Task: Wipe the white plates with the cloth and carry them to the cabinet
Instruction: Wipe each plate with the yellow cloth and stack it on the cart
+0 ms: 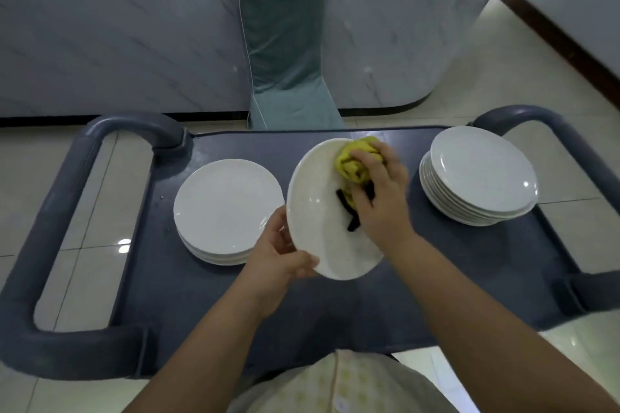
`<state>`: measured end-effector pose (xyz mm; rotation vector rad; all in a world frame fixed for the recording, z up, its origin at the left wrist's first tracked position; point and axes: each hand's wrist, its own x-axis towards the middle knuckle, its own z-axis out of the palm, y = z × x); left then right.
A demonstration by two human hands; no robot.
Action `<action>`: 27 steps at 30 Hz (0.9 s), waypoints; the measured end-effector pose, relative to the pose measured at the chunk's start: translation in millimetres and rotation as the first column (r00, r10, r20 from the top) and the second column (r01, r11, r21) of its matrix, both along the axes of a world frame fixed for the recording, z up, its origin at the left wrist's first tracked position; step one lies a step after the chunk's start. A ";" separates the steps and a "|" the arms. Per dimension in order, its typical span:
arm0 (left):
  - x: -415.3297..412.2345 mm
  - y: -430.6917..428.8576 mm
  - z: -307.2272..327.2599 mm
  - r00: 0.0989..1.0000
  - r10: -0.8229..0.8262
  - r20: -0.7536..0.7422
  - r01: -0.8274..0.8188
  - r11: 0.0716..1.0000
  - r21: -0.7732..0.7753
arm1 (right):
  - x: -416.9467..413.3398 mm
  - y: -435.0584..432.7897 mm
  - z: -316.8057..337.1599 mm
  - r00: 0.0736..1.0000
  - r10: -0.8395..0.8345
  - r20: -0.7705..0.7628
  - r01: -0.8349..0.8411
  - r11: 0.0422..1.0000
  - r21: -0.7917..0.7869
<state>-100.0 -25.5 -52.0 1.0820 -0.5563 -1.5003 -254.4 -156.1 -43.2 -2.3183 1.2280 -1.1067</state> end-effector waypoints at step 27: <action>-4.1 -30.7 27.5 0.965 -0.075 0.251 0.105 0.988 -0.110 | -14.3 1.9 1.0 0.995 0.079 0.063 -0.071 0.990 -0.125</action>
